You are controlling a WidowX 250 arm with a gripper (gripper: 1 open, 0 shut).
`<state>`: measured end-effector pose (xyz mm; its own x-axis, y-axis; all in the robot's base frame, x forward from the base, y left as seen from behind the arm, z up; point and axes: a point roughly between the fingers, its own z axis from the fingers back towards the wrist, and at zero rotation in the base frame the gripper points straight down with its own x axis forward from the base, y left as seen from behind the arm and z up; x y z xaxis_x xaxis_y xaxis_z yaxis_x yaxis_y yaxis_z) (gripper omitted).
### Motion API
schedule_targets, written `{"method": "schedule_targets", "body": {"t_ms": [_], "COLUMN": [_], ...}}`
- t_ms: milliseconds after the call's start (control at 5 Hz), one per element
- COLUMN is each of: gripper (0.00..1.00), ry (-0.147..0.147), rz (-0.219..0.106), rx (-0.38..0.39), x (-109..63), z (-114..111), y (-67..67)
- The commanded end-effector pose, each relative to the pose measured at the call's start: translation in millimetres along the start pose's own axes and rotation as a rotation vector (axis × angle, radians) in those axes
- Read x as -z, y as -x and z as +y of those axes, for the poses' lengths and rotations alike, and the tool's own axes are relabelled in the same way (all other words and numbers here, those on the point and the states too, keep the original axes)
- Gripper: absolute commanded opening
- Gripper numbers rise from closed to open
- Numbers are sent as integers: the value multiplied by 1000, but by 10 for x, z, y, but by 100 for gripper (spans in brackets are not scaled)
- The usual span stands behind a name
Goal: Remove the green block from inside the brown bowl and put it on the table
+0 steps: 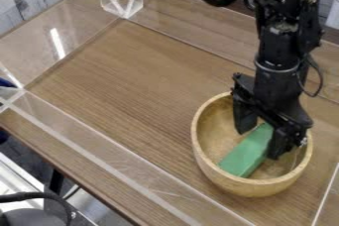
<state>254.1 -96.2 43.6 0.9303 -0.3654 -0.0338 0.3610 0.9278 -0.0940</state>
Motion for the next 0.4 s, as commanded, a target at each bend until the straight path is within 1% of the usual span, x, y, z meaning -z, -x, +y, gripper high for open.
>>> {"method": "schedule_targets", "body": {"t_ms": [0,200], "gripper": [100,100], "ry": [-4,-6], "rz": [-65,-70], "rx": [7,3], "x": [-166,-191], "z": [-16,-16], "y": [-79,-76]}}
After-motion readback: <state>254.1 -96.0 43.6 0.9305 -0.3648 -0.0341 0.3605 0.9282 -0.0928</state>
